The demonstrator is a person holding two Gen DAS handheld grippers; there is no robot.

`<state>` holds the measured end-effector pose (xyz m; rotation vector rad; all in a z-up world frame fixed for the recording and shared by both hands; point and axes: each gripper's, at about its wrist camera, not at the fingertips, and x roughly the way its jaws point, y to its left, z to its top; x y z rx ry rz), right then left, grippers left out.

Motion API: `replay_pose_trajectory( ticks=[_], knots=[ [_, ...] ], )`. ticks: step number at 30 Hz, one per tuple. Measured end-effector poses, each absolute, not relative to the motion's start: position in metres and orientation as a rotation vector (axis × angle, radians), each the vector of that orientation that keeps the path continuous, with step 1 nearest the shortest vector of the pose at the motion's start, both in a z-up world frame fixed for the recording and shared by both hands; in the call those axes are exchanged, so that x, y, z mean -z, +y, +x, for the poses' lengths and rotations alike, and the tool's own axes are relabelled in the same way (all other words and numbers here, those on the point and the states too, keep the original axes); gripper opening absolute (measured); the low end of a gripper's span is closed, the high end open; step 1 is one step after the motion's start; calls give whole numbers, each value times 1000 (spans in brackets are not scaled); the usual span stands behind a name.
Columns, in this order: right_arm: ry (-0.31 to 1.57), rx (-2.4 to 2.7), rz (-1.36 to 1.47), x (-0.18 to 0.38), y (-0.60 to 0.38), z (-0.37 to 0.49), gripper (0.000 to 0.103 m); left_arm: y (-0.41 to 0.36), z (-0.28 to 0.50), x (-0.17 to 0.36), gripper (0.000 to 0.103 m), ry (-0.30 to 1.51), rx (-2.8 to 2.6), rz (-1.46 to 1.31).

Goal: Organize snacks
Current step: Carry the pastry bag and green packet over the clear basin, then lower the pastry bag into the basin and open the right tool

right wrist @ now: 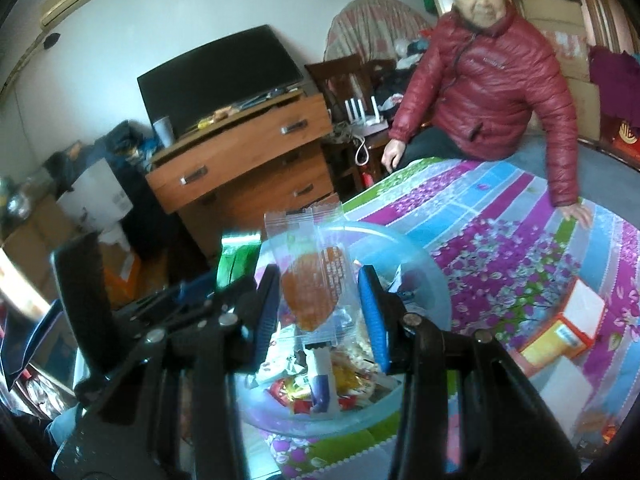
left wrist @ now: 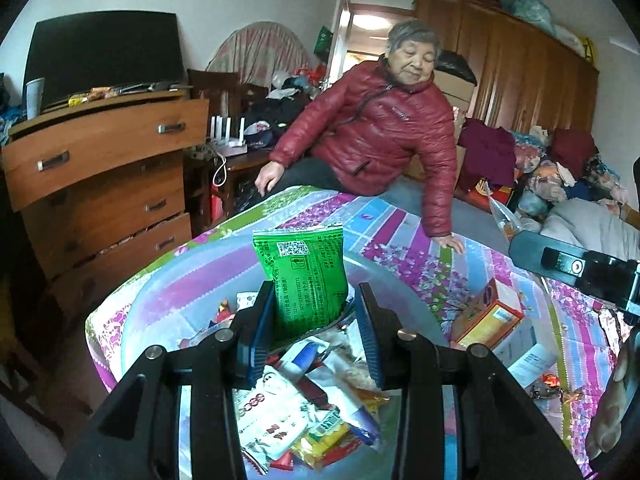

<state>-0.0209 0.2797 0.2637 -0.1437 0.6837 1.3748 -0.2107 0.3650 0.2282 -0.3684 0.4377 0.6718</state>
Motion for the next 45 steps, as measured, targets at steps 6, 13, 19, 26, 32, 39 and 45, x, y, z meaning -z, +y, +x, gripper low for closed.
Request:
replay_pose_trajectory(
  ticks=[6,13,19,26,32,39,45],
  knots=[
    [721,-1376,-143,-249,291,-20,41,369,-212,-221,40,451,-676,-375],
    [734,-1373,-142,-244,295,-19,41,371,-210,-219,40,453,-674,-384],
    [732,-1375,-147,-243,298,-21,41,368,-210,-222,40,443,-666,-385],
    [732,-1374,-147,-243,298,-21,41,368,-211,-222,40,447,-668,-389],
    [737,-1375,-148,-243,299,-21,41,368,-211,-222,40,449,-668,-391],
    [740,-1379,-151,-243,303,-22,41,368,-211,-222,40,453,-671,-391],
    [746,-1377,-151,-242,304,-21,41,369,-210,-217,40,463,-674,-389]
  ],
)
